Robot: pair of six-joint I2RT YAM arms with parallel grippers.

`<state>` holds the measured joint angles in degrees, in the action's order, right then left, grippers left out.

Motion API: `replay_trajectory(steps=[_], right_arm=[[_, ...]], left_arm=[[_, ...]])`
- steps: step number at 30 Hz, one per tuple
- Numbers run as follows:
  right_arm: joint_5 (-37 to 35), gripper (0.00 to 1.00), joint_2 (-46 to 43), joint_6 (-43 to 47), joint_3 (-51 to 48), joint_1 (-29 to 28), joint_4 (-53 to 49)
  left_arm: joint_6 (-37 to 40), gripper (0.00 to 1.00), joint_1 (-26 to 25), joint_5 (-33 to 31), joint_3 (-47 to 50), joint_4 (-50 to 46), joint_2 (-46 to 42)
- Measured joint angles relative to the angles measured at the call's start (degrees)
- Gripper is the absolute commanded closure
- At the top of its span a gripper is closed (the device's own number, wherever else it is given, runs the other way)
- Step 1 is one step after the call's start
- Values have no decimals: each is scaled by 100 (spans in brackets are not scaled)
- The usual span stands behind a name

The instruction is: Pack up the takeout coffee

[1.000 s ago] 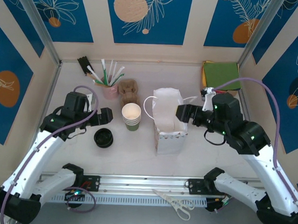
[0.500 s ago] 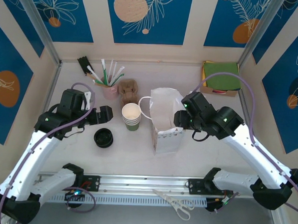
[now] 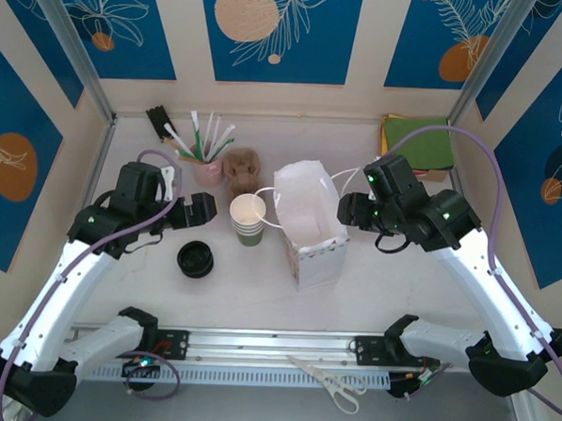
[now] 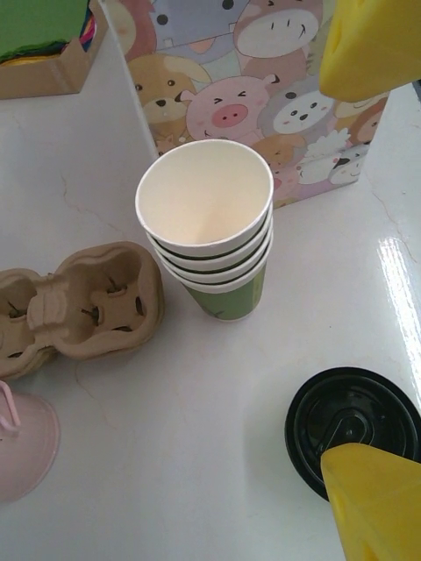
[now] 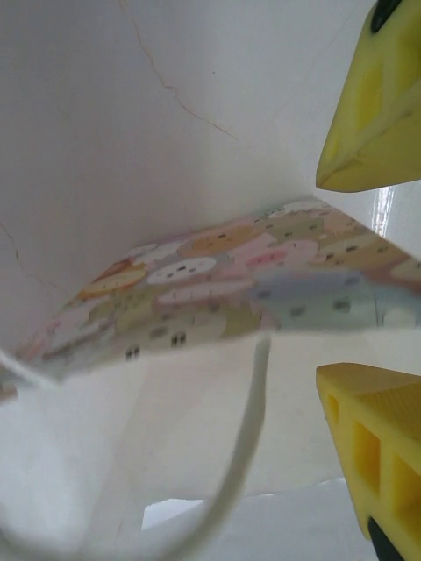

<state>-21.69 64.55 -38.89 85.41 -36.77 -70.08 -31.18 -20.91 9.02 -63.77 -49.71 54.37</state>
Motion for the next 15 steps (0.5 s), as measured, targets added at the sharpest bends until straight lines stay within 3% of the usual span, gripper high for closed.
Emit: replay_trajectory(steps=[10,15], right_arm=[[533,43,219,291,-168,175,140],[673,48,358,483,-168,184,308]], left_arm=[[0,0,-35,44,0,107,122],[2,0,-39,68,-2,116,190]])
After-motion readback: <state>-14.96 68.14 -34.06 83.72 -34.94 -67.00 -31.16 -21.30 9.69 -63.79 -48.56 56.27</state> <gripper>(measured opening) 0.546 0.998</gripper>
